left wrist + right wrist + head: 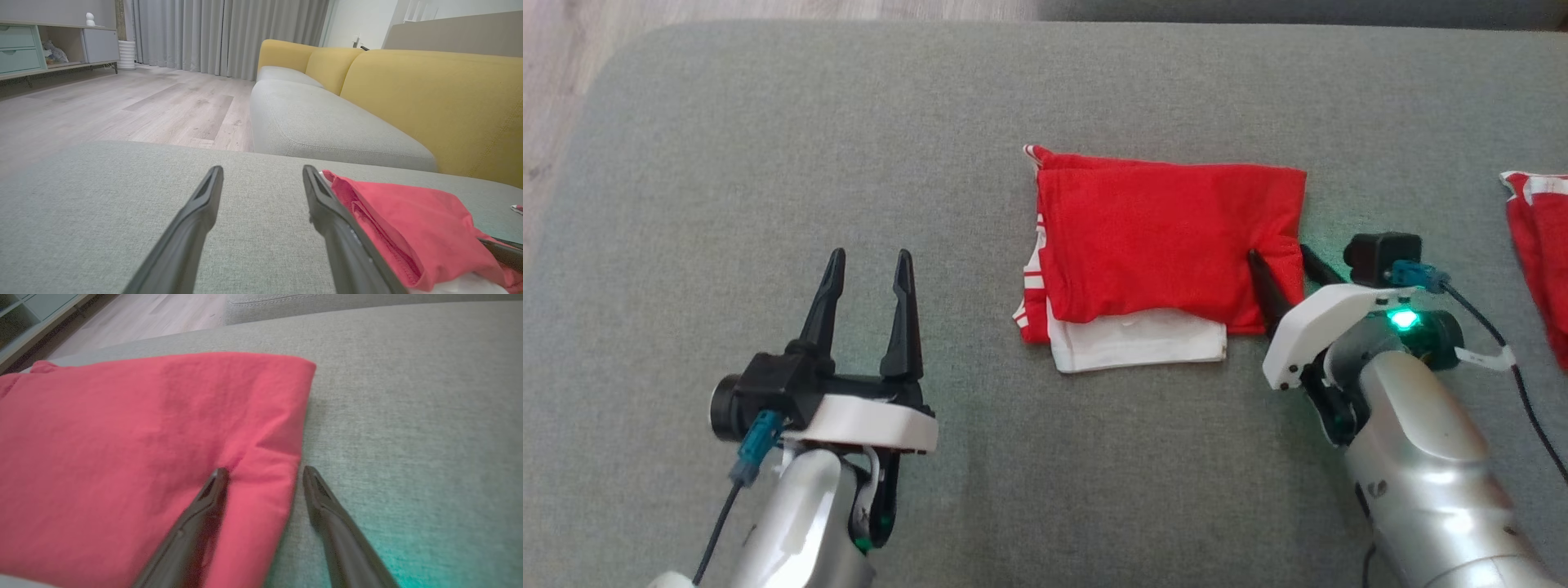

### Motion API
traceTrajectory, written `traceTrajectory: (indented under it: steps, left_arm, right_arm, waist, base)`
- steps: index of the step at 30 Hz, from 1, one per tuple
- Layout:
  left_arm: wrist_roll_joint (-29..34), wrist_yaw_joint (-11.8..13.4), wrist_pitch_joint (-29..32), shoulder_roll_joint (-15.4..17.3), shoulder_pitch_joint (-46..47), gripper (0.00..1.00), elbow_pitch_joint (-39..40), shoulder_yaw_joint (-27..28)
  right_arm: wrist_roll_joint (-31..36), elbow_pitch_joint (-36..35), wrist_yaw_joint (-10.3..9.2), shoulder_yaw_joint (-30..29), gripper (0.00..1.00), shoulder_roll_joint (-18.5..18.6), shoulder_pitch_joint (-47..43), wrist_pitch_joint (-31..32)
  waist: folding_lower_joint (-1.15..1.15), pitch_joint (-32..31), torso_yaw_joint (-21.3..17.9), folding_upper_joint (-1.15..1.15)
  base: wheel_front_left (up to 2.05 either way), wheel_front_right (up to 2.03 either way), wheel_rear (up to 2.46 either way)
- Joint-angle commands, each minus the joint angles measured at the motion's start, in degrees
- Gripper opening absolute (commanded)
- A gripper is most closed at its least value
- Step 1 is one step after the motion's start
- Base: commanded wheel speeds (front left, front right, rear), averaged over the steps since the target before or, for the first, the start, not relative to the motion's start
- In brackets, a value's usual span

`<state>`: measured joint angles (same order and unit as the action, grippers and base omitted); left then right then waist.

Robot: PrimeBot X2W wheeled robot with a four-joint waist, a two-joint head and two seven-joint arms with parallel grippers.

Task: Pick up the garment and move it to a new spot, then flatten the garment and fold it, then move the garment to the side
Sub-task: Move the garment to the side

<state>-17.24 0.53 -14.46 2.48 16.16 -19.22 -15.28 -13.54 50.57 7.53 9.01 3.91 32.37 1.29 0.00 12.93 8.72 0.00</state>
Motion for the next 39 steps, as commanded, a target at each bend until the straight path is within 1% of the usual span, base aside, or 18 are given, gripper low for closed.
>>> traceTrajectory:
  steps: [1,2,7,10,14,17,19,22,25,30,34,37,39]
  left_arm:
    - [0.1,0.3,-0.5,0.4,2.2,1.0,1.9,1.5]
    - [0.1,0.3,-0.5,0.4,2.1,1.0,1.8,1.5]
    - [0.4,0.3,-0.5,0.4,1.3,1.0,1.5,1.8]
    - [0.3,0.3,-0.5,0.4,0.6,1.0,1.3,1.7]
    - [0.0,0.3,-0.5,0.4,-0.4,1.0,1.3,1.1]
    - [-0.6,0.5,-0.5,0.4,-0.8,1.0,1.5,0.2]
    - [-1.1,0.8,-0.5,0.4,-0.9,1.0,1.8,-0.4]
    - [-1.4,1.1,-0.5,0.4,-1.0,1.0,1.9,-1.3]
    - [-1.4,1.5,-0.5,0.4,-0.8,1.0,2.2,-1.6]
    - [-0.9,1.2,-0.5,0.4,-0.2,1.0,2.2,-1.1]
    - [-0.5,0.7,-0.5,0.4,0.8,1.0,2.3,-0.9]
    - [-0.2,0.5,-0.5,0.4,1.8,1.0,2.4,-0.8]
    - [0.2,0.4,-0.5,0.4,2.4,1.0,2.5,-0.5]
  right_arm:
    - [0.4,0.6,-0.04,2.1,0.08,-1.0,-0.6,0.0]
    - [0.9,1.4,-0.04,2.4,0.0,-1.0,-0.2,-0.6]
    - [4.2,4.2,-0.04,2.0,0.0,-1.0,1.1,-5.1]
    - [7.8,4.8,-0.04,1.2,0.0,-1.0,1.5,-7.6]
    - [12.6,3.6,-0.04,-0.1,0.0,-0.4,1.5,-9.5]
    - [15.5,1.3,-0.04,0.0,0.0,1.5,1.3,-9.3]
    - [17.2,-0.6,-0.04,0.9,0.0,3.6,1.0,-8.4]
    - [18.5,-4.2,-0.04,2.4,0.0,7.7,0.6,-6.3]
    - [18.2,-8.0,-0.04,3.1,0.0,13.1,0.4,-3.7]
    - [15.9,-13.5,-0.04,3.1,0.0,21.7,0.5,0.5]
    - [15.5,-14.3,-0.04,1.8,0.0,28.2,0.8,3.8]
    - [16.1,-13.8,-0.04,-0.2,0.0,31.8,0.9,5.5]
    - [17.5,-13.4,-0.04,-1.4,0.0,33.4,1.4,6.4]
  waist:
    - [0.0,-0.2,-0.1,0.0]
    - [0.0,-0.5,-0.1,0.0]
    - [0.0,-2.5,-1.0,0.0]
    - [0.0,-4.1,-1.9,0.0]
    - [0.0,-6.0,-4.1,0.0]
    - [0.0,-7.0,-5.8,0.0]
    - [0.0,-7.4,-6.9,0.0]
    - [0.0,-7.2,-8.3,0.0]
    - [0.0,-6.4,-9.0,0.0]
    - [0.0,-4.4,-9.6,0.0]
    - [0.0,-2.1,-9.2,0.0]
    - [0.0,0.1,-8.7,0.0]
    - [0.0,1.6,-8.5,0.0]
  base:
    - [0.0,0.0,0.0]
    - [0.0,0.0,0.0]
    - [0.0,0.0,0.0]
    - [0.0,0.0,0.0]
    - [0.0,0.0,0.0]
    - [0.0,0.0,0.0]
    - [0.0,0.0,0.0]
    - [0.0,0.0,0.0]
    - [0.0,0.0,0.0]
    - [0.0,0.0,0.0]
    - [0.0,0.0,0.0]
    - [0.0,0.0,0.0]
    - [0.0,0.0,0.0]
